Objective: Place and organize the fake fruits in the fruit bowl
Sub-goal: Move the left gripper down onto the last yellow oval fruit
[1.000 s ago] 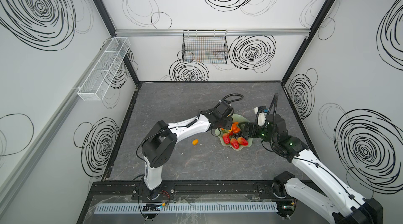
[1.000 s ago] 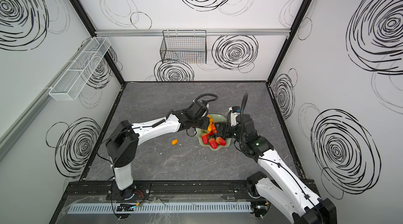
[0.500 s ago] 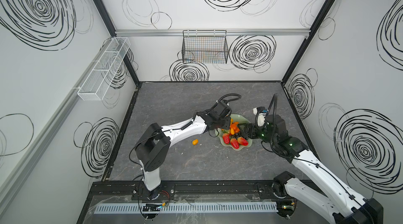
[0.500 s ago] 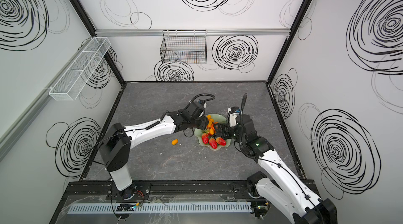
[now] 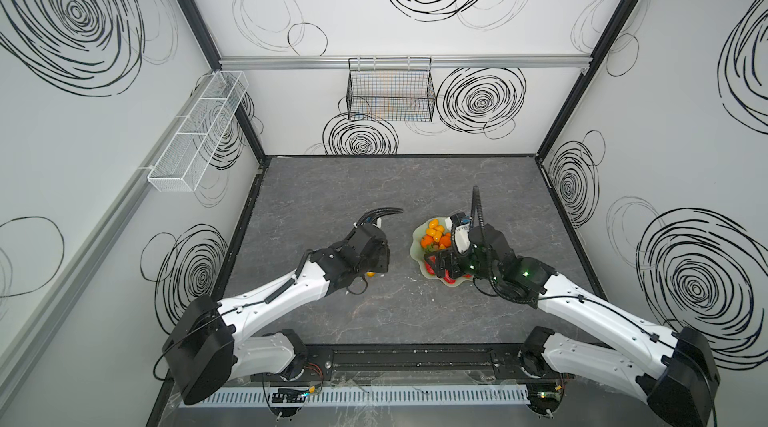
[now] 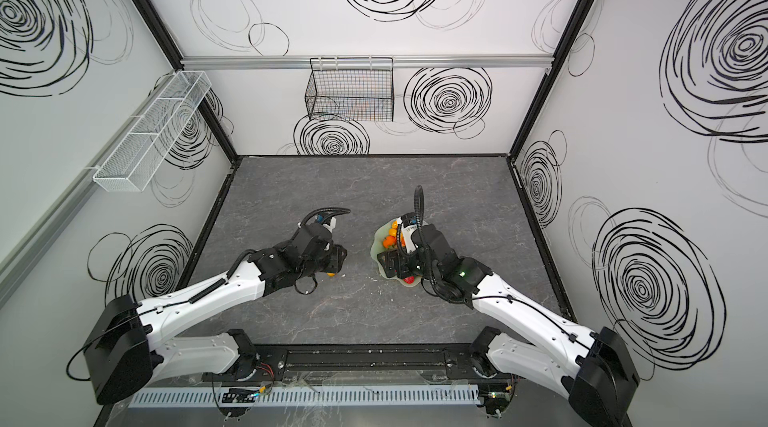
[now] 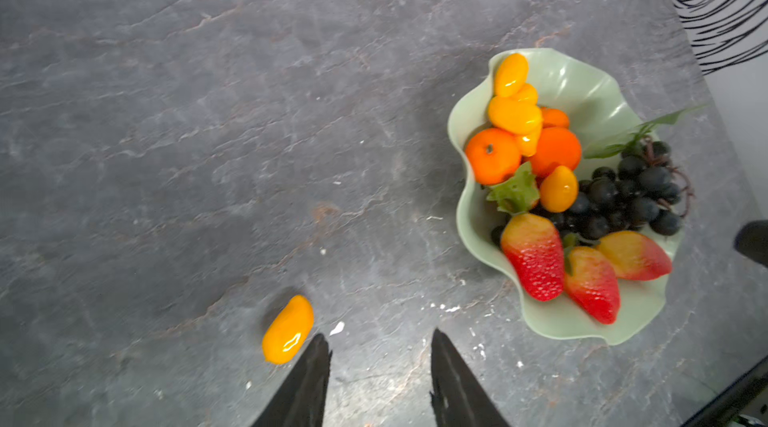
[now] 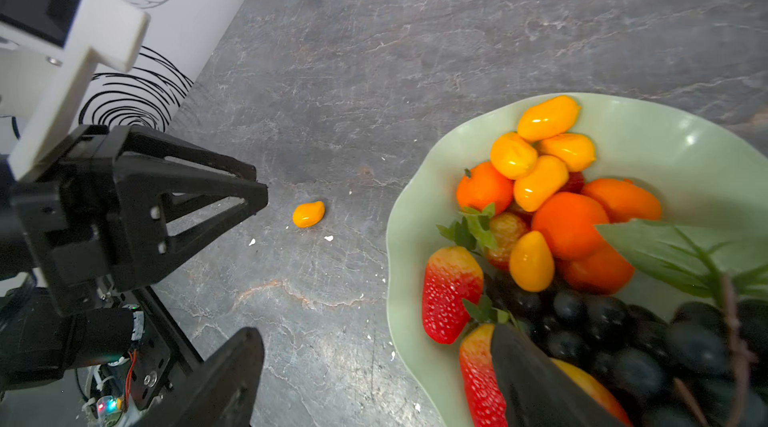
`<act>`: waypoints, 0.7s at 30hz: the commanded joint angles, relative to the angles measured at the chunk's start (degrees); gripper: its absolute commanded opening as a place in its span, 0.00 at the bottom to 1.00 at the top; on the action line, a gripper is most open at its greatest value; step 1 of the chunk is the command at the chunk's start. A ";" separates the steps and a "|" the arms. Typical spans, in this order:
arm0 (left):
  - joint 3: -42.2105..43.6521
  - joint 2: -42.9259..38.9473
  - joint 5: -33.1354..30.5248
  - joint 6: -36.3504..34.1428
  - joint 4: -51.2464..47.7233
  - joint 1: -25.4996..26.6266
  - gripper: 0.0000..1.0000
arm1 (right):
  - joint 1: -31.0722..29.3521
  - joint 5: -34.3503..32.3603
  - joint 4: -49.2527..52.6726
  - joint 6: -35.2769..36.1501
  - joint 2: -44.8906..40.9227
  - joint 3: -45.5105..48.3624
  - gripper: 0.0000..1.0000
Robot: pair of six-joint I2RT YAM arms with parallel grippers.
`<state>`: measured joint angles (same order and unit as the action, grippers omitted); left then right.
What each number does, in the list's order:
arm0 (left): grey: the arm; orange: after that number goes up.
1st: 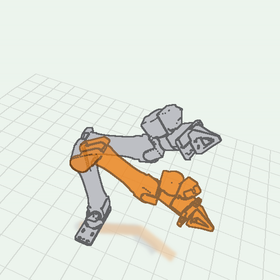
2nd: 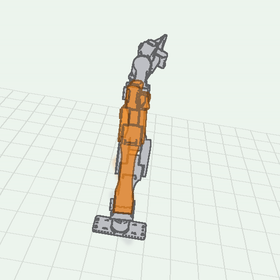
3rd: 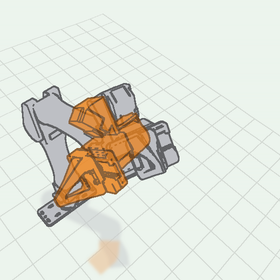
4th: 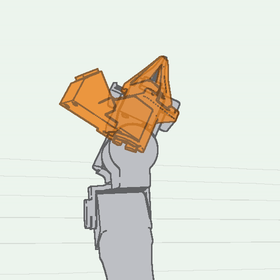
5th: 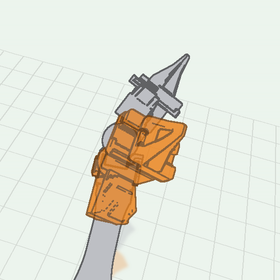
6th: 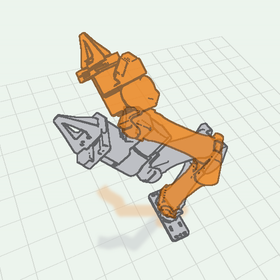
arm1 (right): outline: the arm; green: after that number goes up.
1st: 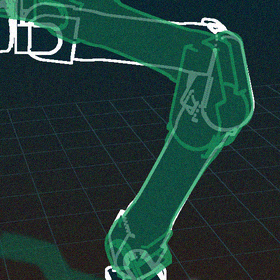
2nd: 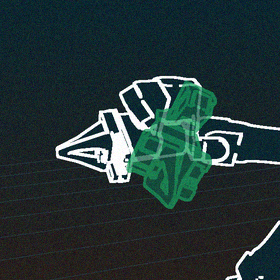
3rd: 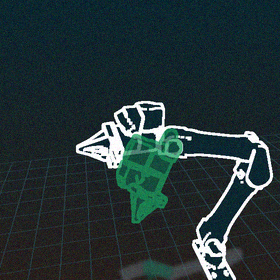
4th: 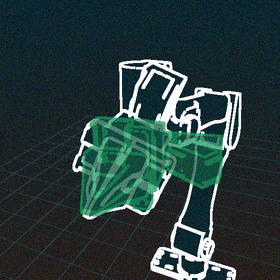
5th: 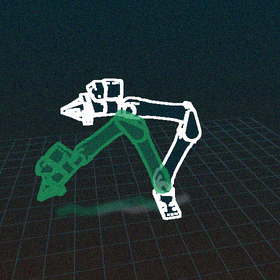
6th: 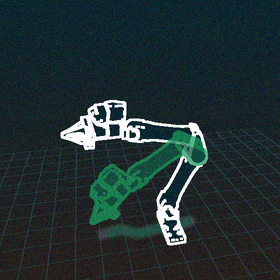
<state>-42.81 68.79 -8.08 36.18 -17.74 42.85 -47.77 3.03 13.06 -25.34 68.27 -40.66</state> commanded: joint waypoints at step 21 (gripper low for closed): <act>6.80 3.45 1.18 -1.26 2.89 -4.27 0.46 | -10.33 -0.82 1.26 -8.58 19.02 -12.86 0.89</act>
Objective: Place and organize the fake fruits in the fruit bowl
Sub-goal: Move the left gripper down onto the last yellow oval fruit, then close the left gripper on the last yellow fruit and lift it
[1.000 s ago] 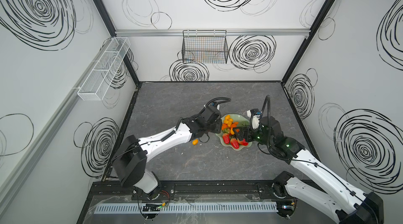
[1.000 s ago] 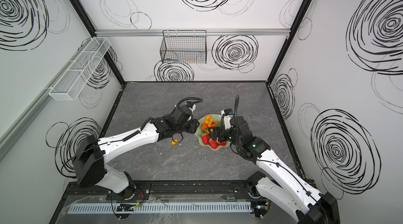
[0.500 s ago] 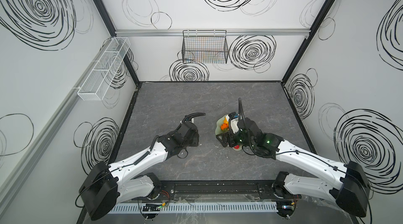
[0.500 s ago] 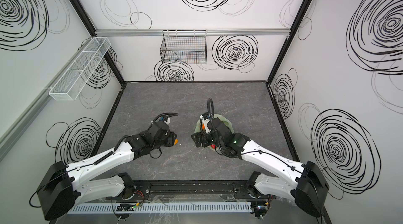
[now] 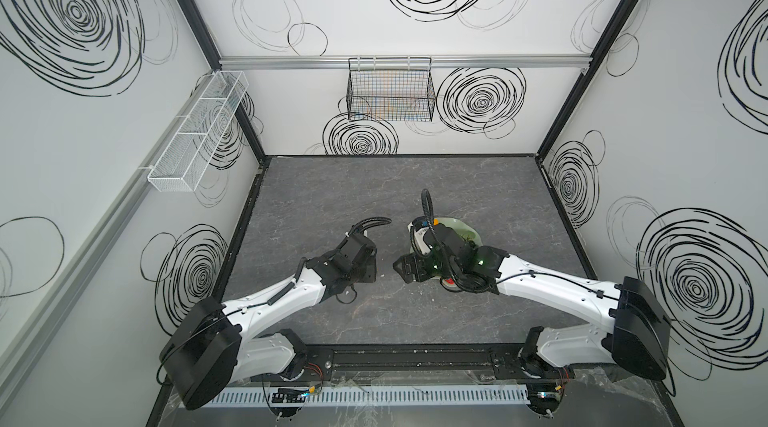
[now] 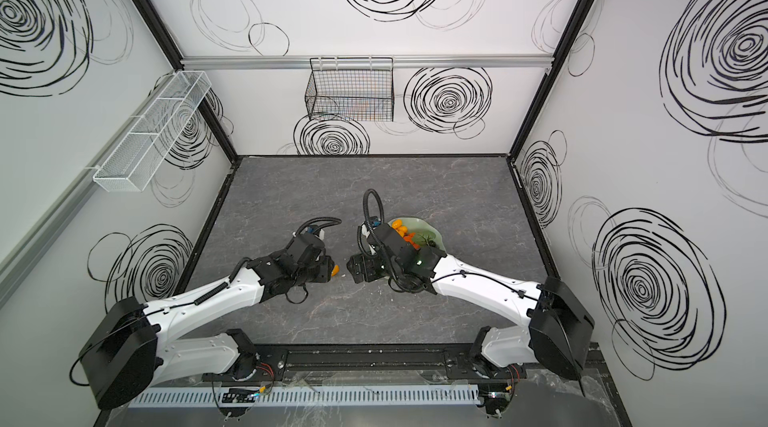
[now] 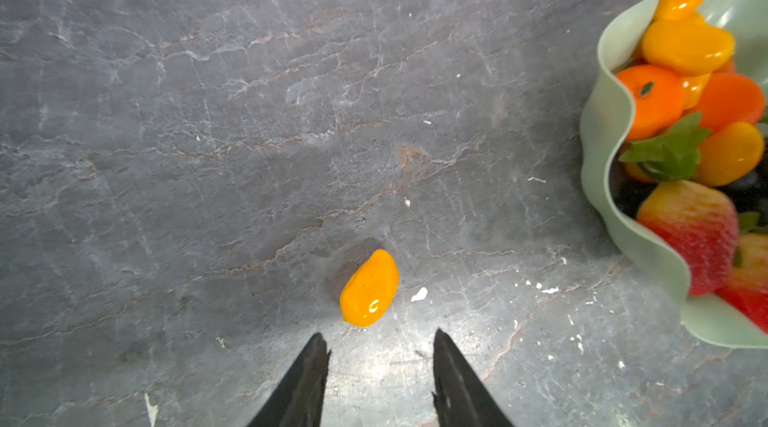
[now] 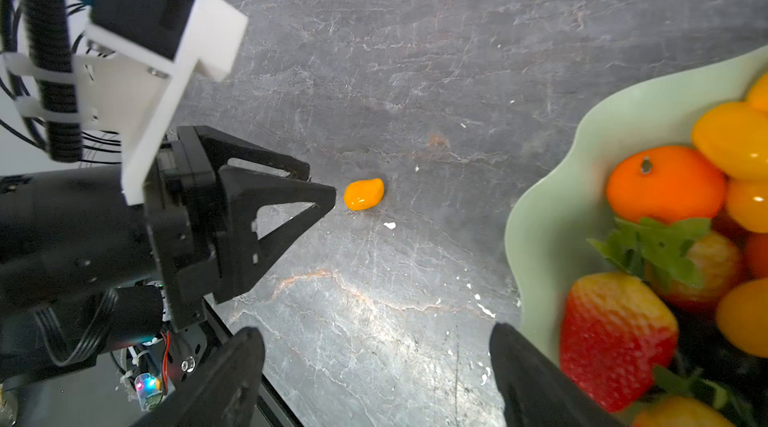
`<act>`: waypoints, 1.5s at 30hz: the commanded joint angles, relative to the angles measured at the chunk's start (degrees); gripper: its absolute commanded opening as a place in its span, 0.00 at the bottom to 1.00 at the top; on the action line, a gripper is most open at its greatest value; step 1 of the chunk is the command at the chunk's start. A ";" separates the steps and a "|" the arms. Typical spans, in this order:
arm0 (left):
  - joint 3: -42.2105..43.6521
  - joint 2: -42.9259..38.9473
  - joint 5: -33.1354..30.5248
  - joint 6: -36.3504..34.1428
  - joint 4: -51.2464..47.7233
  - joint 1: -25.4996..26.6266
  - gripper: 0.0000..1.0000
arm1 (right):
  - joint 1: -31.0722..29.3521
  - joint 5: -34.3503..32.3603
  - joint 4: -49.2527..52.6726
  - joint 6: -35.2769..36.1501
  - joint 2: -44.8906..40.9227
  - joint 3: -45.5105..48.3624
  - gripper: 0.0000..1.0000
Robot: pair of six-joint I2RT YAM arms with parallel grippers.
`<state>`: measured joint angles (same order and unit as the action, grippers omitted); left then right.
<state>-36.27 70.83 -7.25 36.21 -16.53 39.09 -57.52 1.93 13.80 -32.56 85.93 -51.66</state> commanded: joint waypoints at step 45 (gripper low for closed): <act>-6.60 18.73 3.64 -7.38 4.67 -2.44 0.38 | 2.23 0.88 1.13 -2.54 -2.03 2.34 0.89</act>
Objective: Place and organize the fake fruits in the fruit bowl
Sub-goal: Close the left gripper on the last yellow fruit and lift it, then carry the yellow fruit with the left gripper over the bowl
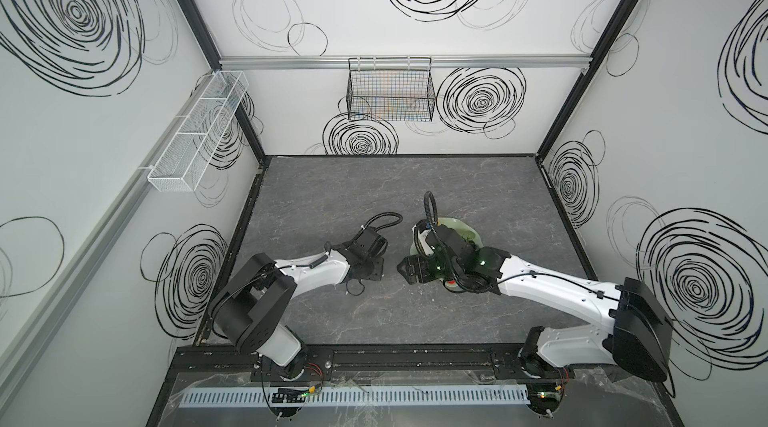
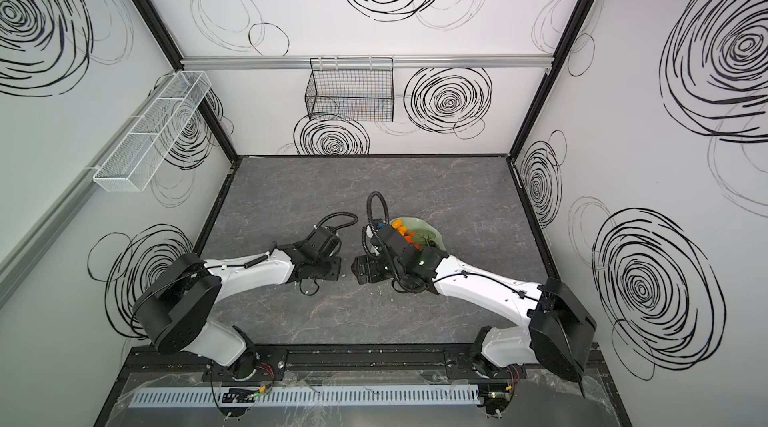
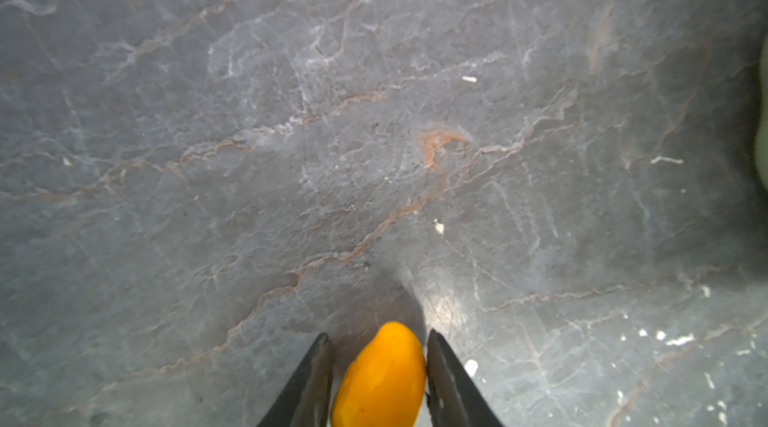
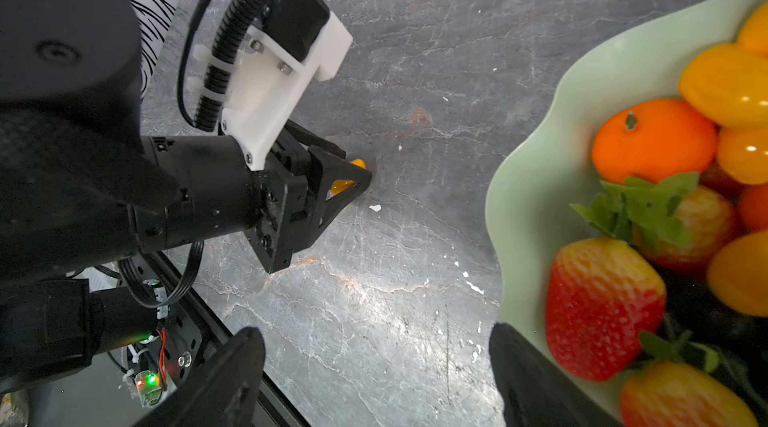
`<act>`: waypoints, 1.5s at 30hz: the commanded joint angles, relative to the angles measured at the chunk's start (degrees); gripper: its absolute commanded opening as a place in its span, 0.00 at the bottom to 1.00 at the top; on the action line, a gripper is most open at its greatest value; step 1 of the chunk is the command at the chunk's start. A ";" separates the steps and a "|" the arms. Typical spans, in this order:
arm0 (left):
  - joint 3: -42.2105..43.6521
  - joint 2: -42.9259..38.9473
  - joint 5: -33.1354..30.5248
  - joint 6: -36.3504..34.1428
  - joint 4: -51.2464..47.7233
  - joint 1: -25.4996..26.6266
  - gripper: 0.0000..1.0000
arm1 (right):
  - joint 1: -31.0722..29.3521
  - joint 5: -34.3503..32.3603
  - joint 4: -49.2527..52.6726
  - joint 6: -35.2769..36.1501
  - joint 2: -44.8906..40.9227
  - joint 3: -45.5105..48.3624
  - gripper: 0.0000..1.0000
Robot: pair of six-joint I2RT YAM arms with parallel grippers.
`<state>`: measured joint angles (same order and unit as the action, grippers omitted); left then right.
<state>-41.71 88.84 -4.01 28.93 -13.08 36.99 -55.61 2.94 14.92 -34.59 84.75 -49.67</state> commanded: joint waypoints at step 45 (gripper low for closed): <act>-20.33 -5.51 0.18 2.07 -7.49 6.22 0.31 | 13.49 0.07 7.17 3.75 -16.45 2.95 0.88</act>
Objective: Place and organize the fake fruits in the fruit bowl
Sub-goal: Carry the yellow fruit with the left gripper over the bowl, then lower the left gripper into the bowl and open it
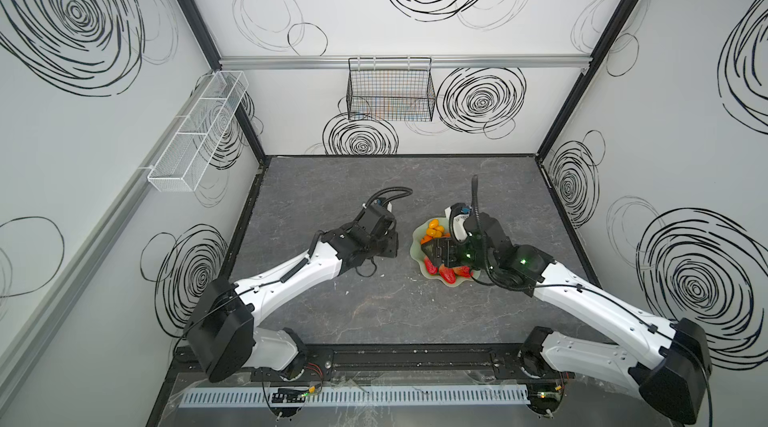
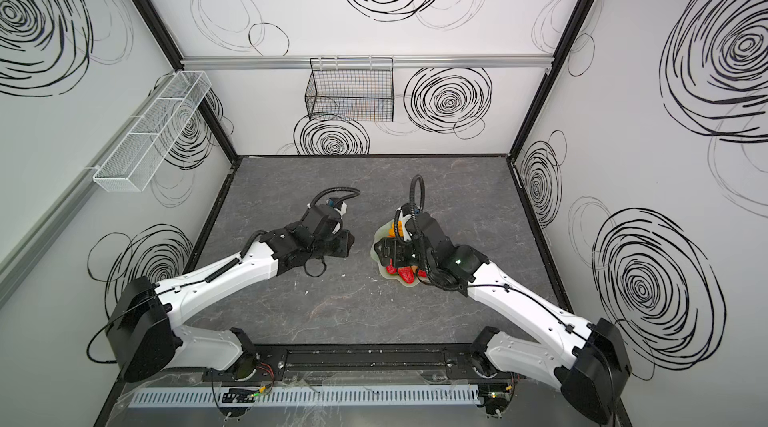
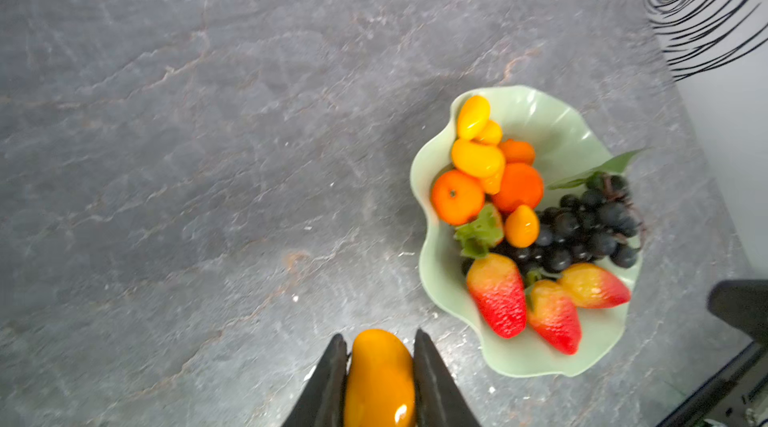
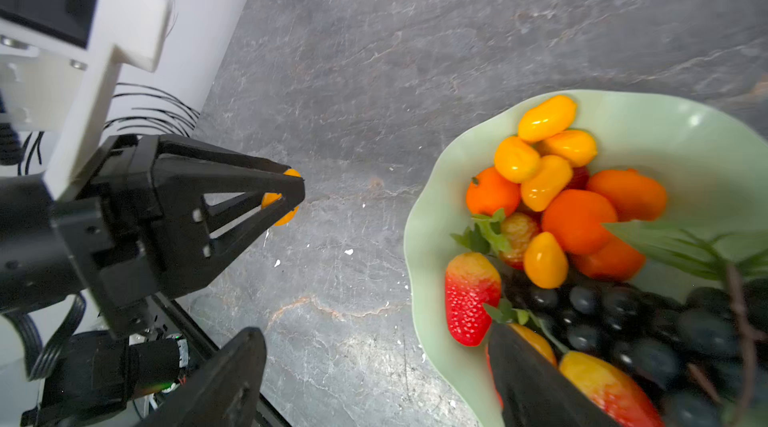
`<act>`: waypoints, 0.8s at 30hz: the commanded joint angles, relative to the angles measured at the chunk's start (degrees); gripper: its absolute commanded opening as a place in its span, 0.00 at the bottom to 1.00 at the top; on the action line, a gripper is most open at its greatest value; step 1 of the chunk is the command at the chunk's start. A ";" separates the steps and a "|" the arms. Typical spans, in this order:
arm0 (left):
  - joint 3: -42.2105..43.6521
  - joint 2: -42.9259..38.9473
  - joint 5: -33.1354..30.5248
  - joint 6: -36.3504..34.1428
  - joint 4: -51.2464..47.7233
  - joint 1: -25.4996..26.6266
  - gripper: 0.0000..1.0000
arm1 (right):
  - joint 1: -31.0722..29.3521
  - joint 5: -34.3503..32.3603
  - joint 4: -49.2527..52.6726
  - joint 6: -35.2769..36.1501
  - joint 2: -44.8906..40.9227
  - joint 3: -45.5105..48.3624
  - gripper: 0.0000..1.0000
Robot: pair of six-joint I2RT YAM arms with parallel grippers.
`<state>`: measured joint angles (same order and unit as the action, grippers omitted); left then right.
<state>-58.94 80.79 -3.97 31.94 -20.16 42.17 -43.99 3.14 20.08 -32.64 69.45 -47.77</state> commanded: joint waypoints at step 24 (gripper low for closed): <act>-32.74 33.36 4.34 -4.64 0.89 7.58 0.31 | 21.74 4.94 1.78 9.12 -11.61 9.27 0.88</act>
<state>-88.20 112.38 0.30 28.56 -18.90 49.91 -23.18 6.68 21.28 -24.88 57.93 -39.29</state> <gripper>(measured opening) 0.310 0.882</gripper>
